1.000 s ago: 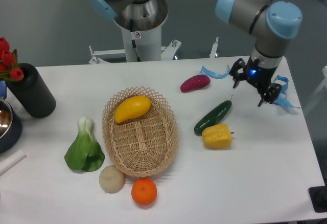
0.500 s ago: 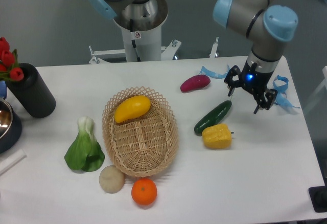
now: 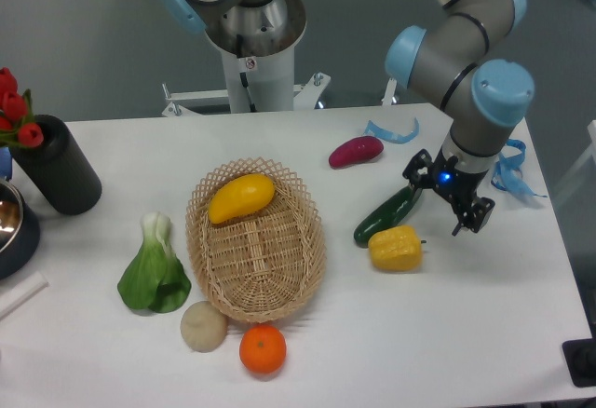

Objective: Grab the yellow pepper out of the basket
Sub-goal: 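Move the gripper toward the yellow bell pepper beside the cucumber, then lower the open gripper over the yellow bell pepper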

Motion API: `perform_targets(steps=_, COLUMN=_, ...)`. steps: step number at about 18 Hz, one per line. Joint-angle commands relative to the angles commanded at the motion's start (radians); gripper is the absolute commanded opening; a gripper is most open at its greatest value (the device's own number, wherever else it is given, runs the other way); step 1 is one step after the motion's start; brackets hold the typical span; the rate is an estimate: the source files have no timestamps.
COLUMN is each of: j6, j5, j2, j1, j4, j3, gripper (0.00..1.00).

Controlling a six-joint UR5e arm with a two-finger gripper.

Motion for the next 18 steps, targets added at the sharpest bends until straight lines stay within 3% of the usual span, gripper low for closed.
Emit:
perform_targets(steps=14, j6=0.044, j5=0.011, j2=-0.048, j1=-0.057, j4=0.022, j3=-0.012, gripper=1.00)
perform_targets(steps=18, j6=0.043, j5=0.098, j2=-0.063, j1=-0.083, j4=0.023, j3=-0.008, gripper=1.00)
